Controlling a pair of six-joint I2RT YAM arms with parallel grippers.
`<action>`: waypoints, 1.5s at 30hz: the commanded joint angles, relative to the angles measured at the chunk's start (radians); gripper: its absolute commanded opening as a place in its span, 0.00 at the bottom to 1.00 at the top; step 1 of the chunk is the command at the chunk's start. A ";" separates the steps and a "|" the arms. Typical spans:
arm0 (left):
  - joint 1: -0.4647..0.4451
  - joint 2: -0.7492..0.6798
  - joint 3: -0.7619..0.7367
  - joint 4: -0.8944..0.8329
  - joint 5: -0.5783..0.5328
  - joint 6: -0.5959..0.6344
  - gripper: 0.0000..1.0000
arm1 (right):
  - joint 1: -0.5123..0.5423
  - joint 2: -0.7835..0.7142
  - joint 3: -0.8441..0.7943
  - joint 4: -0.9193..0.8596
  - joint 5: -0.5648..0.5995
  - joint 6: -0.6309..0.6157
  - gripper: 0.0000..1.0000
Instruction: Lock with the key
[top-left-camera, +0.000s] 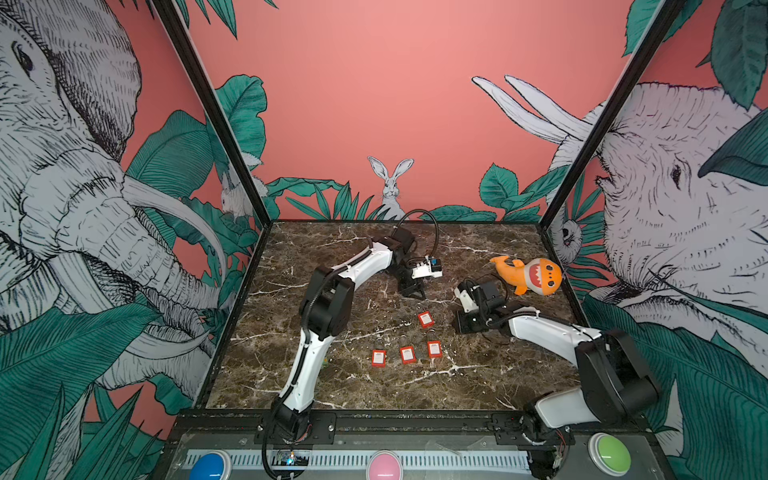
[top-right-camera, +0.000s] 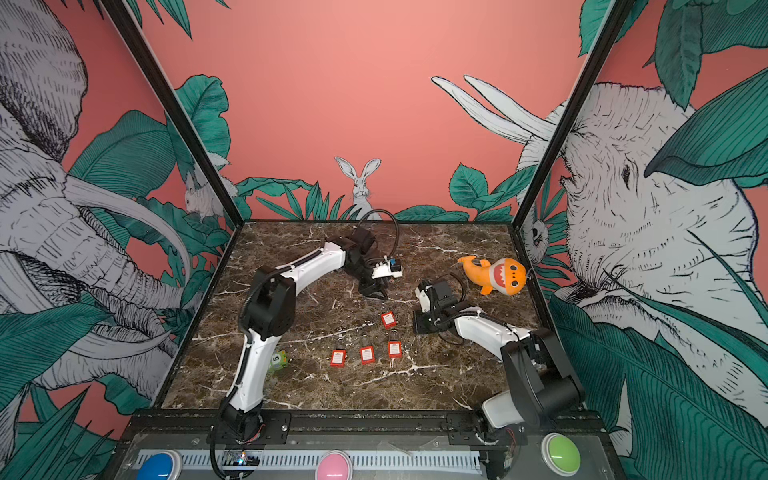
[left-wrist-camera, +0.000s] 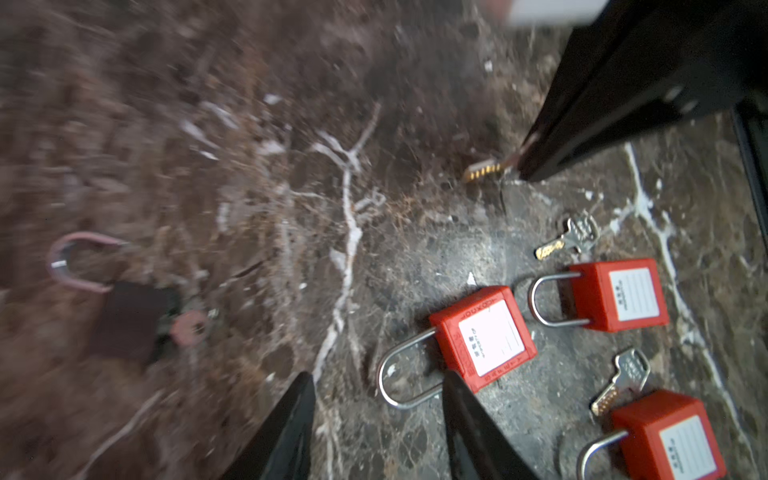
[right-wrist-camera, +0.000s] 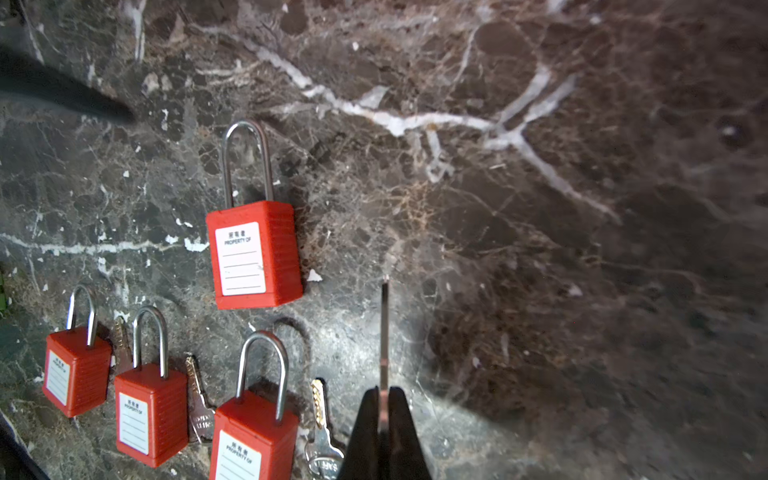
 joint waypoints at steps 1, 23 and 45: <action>0.037 -0.162 -0.133 0.244 0.065 -0.138 0.52 | 0.018 0.052 0.060 0.049 -0.028 0.006 0.00; 0.073 -0.592 -0.660 0.606 -0.203 -0.354 0.53 | 0.065 0.216 0.161 0.059 0.075 0.017 0.37; 0.090 -0.784 -0.893 0.972 -0.532 -0.655 0.61 | 0.081 0.312 0.496 -0.037 0.339 0.084 0.66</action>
